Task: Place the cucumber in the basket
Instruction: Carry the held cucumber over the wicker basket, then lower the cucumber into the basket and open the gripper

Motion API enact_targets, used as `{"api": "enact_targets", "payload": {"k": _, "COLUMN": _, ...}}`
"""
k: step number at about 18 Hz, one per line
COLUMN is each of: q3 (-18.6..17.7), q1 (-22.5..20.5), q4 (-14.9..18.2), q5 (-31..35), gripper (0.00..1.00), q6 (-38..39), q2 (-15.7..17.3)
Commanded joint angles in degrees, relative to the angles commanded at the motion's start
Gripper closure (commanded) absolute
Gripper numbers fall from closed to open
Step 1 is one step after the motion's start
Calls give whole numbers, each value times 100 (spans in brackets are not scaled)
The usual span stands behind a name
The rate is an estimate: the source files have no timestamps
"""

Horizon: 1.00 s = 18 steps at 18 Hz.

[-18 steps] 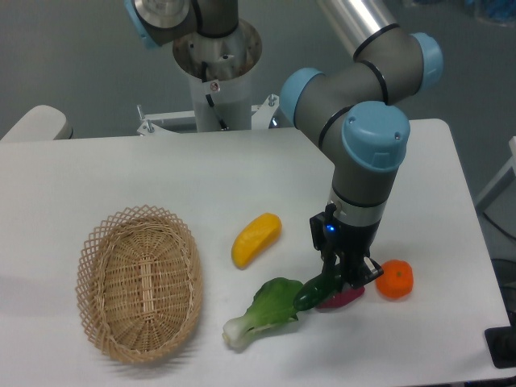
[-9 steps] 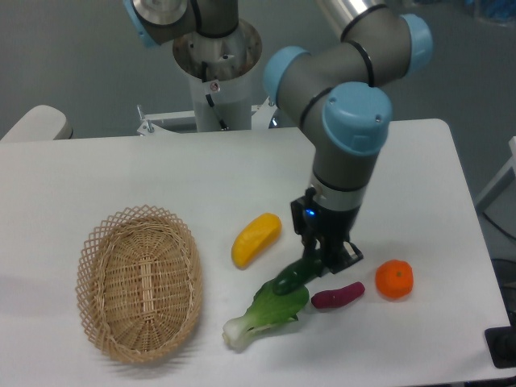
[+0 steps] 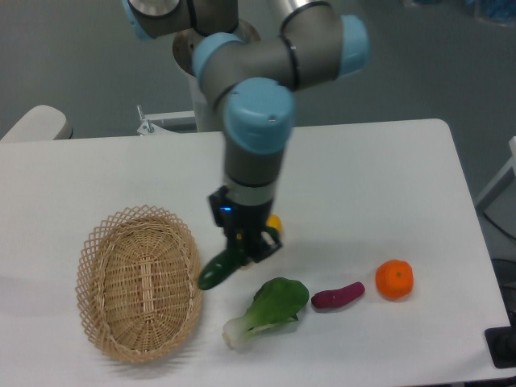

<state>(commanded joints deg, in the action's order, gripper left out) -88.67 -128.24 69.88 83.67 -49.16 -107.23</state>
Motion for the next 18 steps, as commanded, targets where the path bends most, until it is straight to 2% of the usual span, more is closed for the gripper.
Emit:
{"api": "enact_targets", "payload": {"k": 3, "q3": -203, "q1": 369, "q4": -35, "q5": 97, "gripper": 99, "q6": 1063, "q2": -69}}
{"api": "enact_targets", "payload": {"k": 7, "q3": -160, "q1": 844, "q4": -290, "q5": 97, "gripper": 99, "q6": 2313, "q2": -482}}
{"api": "enact_targets", "payload": {"k": 9, "q3": -116, "q1": 958, "q4": -369, "q5": 97, "gripper": 99, "q6": 2490, "q2": -614}}
{"api": "enact_targets", "payload": {"k": 13, "q3": -177, "q1": 1231, "q4": -869, "q5": 106, "gripper": 97, "q6": 2815, "q2": -887}}
{"api": "enact_targets", "payload": {"k": 18, "q3": -212, "q1": 1460, "q4": -1010, "q5": 378, "gripper": 95, "q6": 2886, "q2": -1159}}
